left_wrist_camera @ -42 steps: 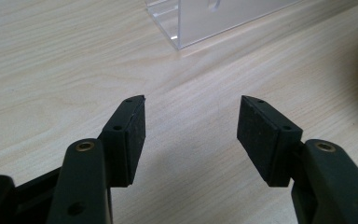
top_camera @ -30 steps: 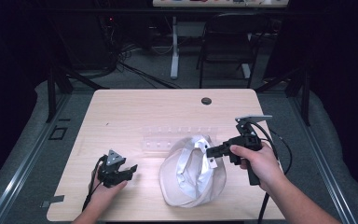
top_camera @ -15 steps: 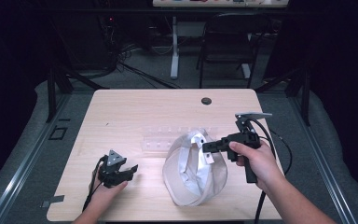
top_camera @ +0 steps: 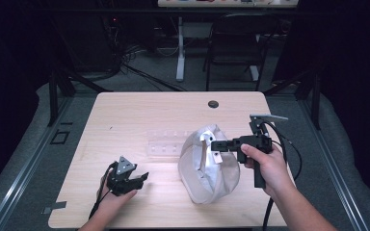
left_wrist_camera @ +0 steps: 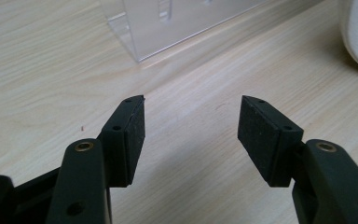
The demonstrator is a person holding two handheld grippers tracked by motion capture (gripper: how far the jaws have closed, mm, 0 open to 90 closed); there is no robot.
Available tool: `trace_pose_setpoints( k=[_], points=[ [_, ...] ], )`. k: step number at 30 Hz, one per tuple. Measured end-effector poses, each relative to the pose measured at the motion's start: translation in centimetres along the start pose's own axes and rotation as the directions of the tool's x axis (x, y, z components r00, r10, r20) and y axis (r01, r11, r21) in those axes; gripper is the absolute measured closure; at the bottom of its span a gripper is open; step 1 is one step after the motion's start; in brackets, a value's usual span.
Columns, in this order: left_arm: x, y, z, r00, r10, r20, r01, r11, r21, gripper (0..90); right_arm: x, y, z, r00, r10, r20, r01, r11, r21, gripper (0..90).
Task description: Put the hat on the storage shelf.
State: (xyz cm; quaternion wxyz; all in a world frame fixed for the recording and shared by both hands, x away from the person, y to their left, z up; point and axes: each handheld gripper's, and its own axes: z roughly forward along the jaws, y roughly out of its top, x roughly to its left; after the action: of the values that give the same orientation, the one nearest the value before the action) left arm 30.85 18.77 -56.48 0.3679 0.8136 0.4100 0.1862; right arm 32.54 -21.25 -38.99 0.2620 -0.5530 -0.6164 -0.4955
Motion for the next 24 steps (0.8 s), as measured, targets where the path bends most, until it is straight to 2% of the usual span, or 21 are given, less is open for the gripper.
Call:
trace_pose_setpoints(
  k=[3, 7, 14, 19, 24],
  points=[
    [-0.2, 0.1, -0.1, 0.9999, 0.0, 0.014, 0.0, 0.9999, -0.013, 41.2, 0.1, 0.0, -0.1, 0.9997, -0.021, -0.011, 0.021, 1.0, -0.019, 82.4],
    [-1.0, 0.5, -0.4, 0.9989, 0.011, 0.046, -0.009, 0.9988, -0.048, 40.8, 0.1, 0.3, -0.2, 0.9972, -0.031, -0.068, 0.026, 0.998, -0.063, 82.4],
    [-4.0, 1.6, -1.1, 0.9896, 0.112, 0.091, -0.1, 0.9878, -0.119, 40.8, 0.3, 0.8, 0.1, 0.9917, -0.035, -0.124, 0.022, 0.994, -0.111, 82.4],
    [-4.8, 1.5, -0.7, 0.9846, 0.142, 0.102, -0.13, 0.9853, -0.111, 40.8, 0.4, 0.9, 0.6, 0.991, -0.034, -0.129, 0.02, 0.994, -0.109, 82.4],
    [-4.9, 1.6, -0.8, 0.9839, 0.14, 0.111, -0.127, 0.9851, -0.115, 40.8, 0.6, 1.1, 0.6, 0.9888, -0.033, -0.146, 0.015, 0.993, -0.12, 82.3]
  ],
)
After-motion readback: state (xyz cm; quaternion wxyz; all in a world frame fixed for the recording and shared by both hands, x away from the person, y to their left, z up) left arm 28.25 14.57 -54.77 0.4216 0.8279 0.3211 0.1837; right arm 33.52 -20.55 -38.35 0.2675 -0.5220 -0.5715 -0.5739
